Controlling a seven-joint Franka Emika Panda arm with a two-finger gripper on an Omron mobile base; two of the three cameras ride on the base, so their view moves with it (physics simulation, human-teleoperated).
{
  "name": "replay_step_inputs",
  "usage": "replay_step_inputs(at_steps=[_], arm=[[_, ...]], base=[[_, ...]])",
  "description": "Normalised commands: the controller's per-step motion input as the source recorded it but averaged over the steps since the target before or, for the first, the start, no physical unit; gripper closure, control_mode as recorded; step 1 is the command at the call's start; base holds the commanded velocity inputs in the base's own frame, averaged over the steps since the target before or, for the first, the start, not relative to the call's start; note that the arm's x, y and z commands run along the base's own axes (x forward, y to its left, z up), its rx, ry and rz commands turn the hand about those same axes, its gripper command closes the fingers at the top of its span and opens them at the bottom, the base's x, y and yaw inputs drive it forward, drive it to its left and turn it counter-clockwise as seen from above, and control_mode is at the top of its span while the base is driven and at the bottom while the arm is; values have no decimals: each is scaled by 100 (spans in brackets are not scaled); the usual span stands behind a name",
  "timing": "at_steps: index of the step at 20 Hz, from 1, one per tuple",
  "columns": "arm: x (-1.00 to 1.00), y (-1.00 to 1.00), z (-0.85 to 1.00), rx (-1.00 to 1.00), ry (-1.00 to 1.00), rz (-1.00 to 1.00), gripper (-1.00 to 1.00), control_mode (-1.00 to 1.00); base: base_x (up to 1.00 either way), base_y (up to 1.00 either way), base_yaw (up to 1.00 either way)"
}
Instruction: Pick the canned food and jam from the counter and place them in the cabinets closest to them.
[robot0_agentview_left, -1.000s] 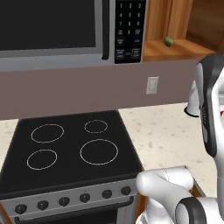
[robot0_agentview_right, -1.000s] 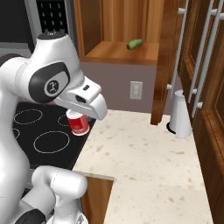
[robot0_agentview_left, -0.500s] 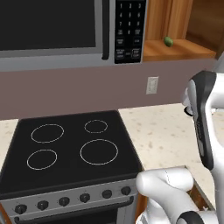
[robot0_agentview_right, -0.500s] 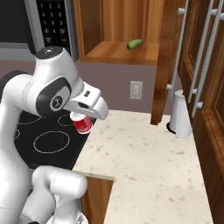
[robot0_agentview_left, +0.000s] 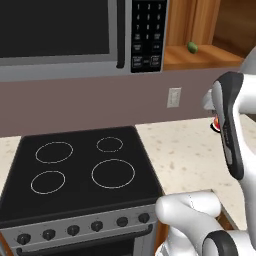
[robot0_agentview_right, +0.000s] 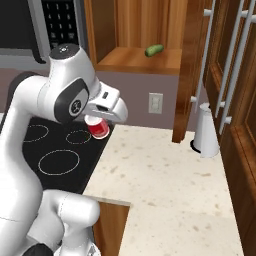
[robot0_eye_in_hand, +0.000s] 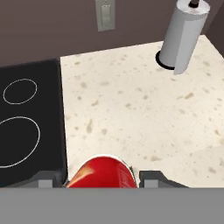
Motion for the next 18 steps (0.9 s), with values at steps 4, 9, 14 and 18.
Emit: replay_step_inputs(at_steps=[4,9,14,18], arm=[[20,-9,21,2,-2,6,100,-100],[18,-13,17,2,-5,5,100,-100],[33,-3,30,4,-3,3,100,-100],[33,-1,29,4,-2,1,100,-100]], base=[[0,0,0],[0,0,0],[0,0,0],[0,0,0]])
